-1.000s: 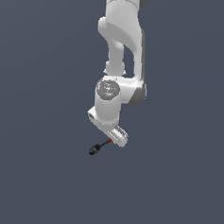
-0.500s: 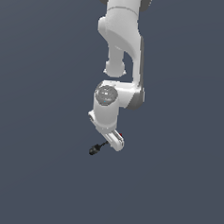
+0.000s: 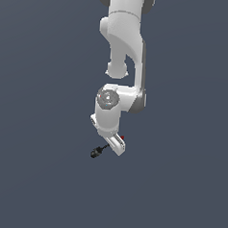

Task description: Pick up the object and move it to a goal position.

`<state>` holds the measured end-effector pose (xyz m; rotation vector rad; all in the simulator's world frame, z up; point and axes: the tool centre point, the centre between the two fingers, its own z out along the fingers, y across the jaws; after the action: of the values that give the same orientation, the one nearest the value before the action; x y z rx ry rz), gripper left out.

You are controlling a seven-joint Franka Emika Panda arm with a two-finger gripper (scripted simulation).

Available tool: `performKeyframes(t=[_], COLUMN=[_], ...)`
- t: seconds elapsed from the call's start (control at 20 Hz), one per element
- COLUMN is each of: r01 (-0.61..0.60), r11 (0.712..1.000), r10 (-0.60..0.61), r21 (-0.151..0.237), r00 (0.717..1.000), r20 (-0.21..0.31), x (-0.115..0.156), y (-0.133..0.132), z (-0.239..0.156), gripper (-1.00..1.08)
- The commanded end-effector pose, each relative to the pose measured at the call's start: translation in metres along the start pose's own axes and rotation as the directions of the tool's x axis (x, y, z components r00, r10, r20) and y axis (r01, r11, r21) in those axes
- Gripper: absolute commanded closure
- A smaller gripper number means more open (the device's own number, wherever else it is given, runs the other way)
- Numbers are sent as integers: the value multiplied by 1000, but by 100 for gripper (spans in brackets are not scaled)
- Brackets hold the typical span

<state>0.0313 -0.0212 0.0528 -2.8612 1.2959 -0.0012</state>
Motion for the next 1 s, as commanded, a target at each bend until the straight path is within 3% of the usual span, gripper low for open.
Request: performKeyframes(t=[0.0, 0.5, 0.55, 0.95], r01=[-1, -4, -4, -4], r11=[1000, 1000, 1000, 1000], r10=[1, 4, 4, 4], r21=[-1, -1, -1, -1], r00=[1000, 1000, 1000, 1000], r20=[1, 1, 1, 1], x=[0, 0, 0, 0], y=[1, 0, 0, 0], z=[11, 42, 42, 42], gripper=[-92, -92, 108, 108])
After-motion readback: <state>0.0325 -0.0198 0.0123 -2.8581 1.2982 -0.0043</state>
